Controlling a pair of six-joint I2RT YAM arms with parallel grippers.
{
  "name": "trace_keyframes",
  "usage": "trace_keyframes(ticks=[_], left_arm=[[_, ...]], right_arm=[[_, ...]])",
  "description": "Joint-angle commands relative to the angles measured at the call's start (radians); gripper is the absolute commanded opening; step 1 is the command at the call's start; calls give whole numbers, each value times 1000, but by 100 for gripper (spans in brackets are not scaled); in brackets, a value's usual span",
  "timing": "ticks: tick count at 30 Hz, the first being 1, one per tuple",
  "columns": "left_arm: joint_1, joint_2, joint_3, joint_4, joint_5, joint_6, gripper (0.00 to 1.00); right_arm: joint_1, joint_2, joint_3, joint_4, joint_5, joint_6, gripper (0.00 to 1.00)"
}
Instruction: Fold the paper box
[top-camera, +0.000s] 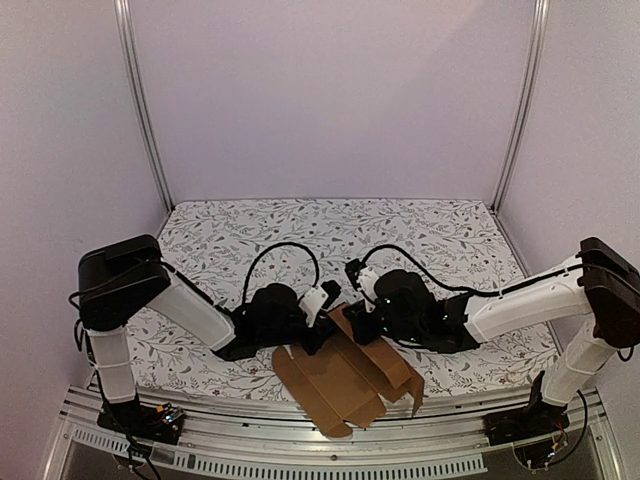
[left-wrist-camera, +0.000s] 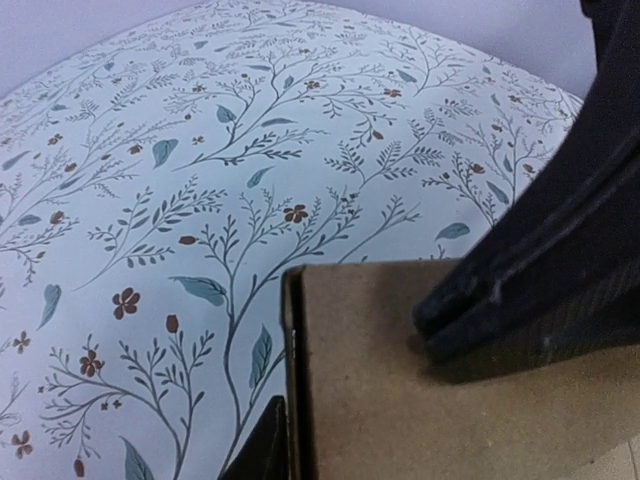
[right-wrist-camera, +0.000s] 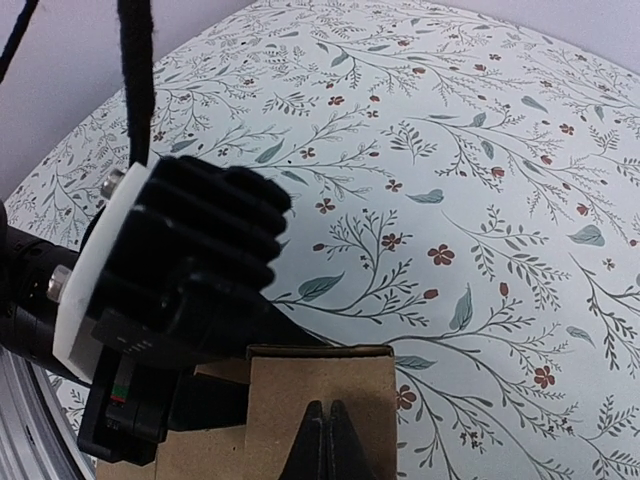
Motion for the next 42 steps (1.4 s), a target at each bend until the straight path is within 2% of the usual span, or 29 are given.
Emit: trace_keyframes(ticks=[1,9,18,22,34,39,42], left_arm=[[-1,33,13,15,-1,-17,22],[1,67,32,56,-11,-36,23],[4,70,41,74,-45,-40,11],[4,85,53,73,-44,-42,0],[1,40,31,50,-122,-36,0],[1,14,1,34,-238,-56,0],[1,-5,-2,-13,-316,-74,0]], right_arm=[[-5,-26,-25,-23,10,7,0],[-5,-34,-20,-29,2,6,0],[-6,-34,-19,-32,-5,17,0],[-5,-33,-19,-31,-7,22,0],[-5,-43,-13,-32,-3,35,0],[-5,-104,-10,-68,27,19,12],[-6,-150,2,-126,47,0,28]])
